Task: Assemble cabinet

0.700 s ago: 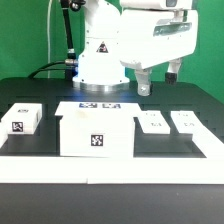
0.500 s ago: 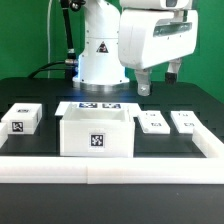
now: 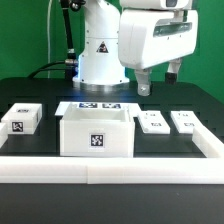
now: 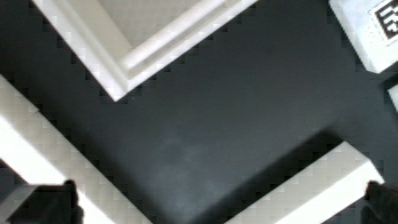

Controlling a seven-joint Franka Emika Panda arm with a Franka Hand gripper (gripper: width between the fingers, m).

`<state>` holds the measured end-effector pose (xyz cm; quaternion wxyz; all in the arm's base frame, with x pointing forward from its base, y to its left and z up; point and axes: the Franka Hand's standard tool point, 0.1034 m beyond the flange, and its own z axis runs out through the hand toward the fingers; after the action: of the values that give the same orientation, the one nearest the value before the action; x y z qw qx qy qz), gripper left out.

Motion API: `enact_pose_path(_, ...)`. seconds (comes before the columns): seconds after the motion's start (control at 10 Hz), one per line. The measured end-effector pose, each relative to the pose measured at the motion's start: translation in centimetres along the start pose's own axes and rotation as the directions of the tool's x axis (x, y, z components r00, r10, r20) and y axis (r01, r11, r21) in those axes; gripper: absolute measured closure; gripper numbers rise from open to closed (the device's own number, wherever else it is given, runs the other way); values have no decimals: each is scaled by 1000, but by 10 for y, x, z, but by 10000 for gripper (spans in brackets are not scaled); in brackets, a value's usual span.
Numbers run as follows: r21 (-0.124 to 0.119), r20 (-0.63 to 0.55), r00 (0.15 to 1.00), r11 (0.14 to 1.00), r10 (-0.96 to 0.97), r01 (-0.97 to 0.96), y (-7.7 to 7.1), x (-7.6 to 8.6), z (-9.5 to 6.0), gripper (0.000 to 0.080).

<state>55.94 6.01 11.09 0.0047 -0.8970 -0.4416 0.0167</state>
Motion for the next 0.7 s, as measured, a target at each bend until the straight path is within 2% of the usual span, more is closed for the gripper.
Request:
enact_pose_path(0.1, -12, -9, 999, 999, -41, 41, 2, -4, 1, 1)
enact_pose_path(0.2, -47, -26, 991, 990, -131, 129, 5, -23, 8, 1)
enact_pose_path(0.3, -49, -16, 976, 975, -218, 217, 7, -43, 15, 1)
enact_pose_path(0.4, -56, -10, 953, 952, -303, 302, 11, -54, 21, 1)
enact_pose_path(0.5, -64, -3, 931, 929, -366, 365, 13, -62, 25, 1)
enact_pose_path(0.6, -60, -1, 930, 929, -367, 366, 14, -67, 27, 1)
enact_pose_path(0.7, -60, -1, 931, 930, -364, 363, 14, -67, 27, 1)
